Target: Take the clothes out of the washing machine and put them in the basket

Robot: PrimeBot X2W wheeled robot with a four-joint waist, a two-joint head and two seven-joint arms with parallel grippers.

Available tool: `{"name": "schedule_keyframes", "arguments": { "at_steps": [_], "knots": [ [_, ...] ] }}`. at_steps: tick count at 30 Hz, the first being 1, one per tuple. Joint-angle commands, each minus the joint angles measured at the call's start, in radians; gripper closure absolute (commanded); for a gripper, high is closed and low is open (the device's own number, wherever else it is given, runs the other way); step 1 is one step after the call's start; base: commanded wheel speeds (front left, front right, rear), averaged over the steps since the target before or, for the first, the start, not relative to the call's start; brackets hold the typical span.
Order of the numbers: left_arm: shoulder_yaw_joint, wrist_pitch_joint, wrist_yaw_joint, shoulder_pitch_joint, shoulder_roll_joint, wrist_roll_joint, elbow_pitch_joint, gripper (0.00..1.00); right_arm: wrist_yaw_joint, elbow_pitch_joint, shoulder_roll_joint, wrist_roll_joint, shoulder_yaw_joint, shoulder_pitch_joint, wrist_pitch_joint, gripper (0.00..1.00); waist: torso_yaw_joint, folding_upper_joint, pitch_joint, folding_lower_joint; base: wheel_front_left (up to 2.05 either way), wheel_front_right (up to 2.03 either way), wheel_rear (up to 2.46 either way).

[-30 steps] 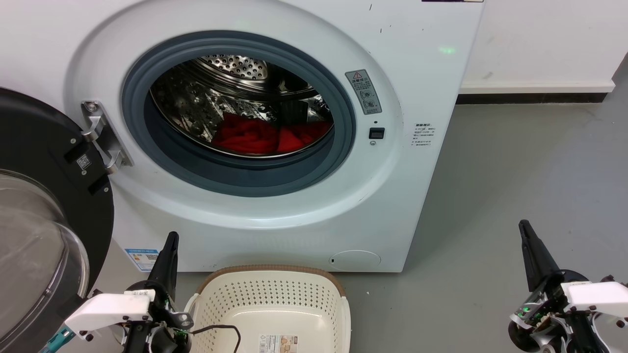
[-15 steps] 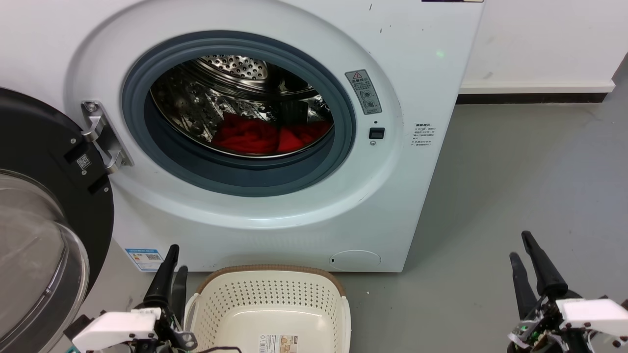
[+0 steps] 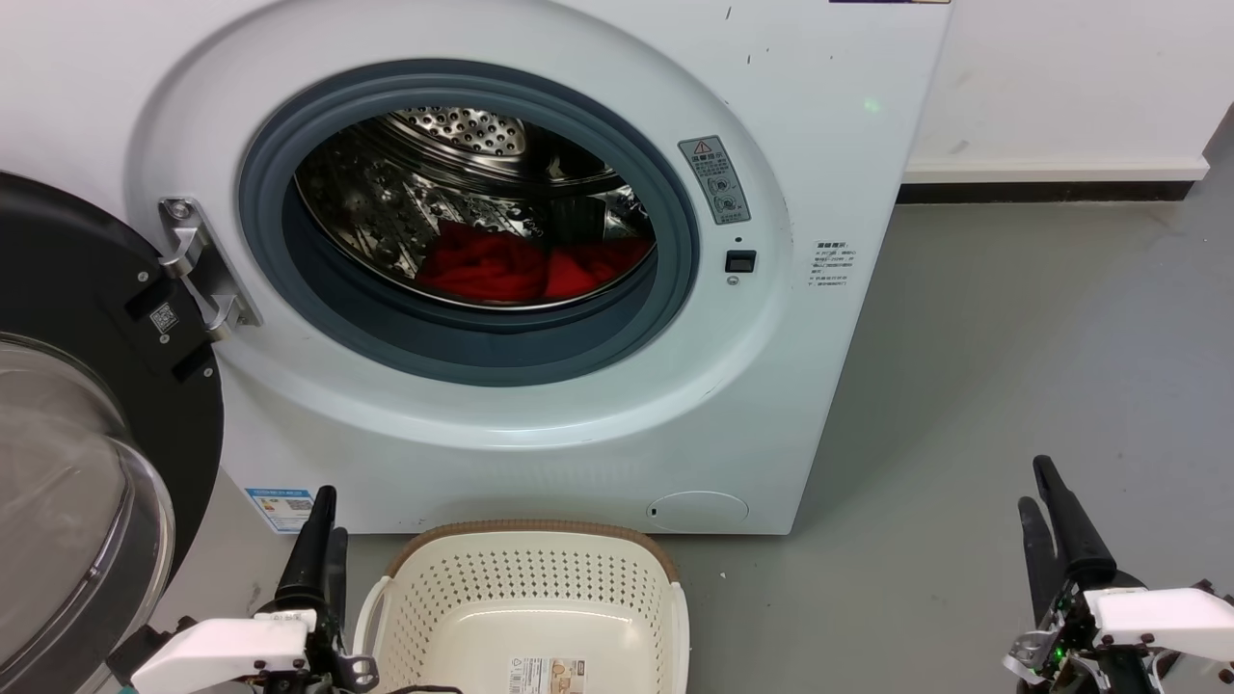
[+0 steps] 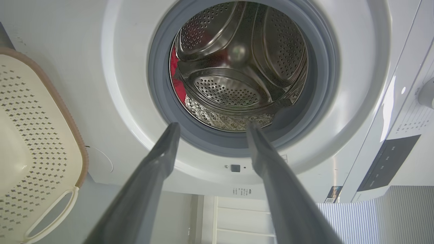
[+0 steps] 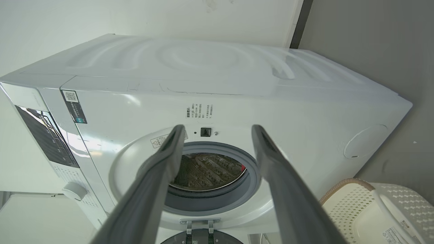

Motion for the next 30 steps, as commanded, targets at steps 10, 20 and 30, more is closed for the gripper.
{"name": "schedule_keyframes", "arguments": {
  "at_steps": [10,20,30],
  "knots": [
    [0.056,-0.054,0.000,-0.006,0.002,0.180,-0.068,0.00,0.000,-0.065,-0.001,-0.264,-0.029,-0.017,-0.052,0.00,-0.004,0.0000,0.002,0.0000,0.00,0.00,0.00],
    [0.055,-0.092,0.036,-0.009,0.002,0.391,-0.176,0.00,0.000,-0.178,-0.001,-0.578,-0.011,-0.017,-0.091,0.00,-0.008,0.0000,0.008,0.0000,0.00,0.00,0.00],
    [-0.033,-0.127,0.116,0.002,0.003,0.644,-0.292,0.00,0.000,-0.252,-0.001,-0.825,0.022,-0.010,-0.126,0.00,-0.012,0.0000,0.015,0.0000,0.00,0.00,0.00]
  ]
}}
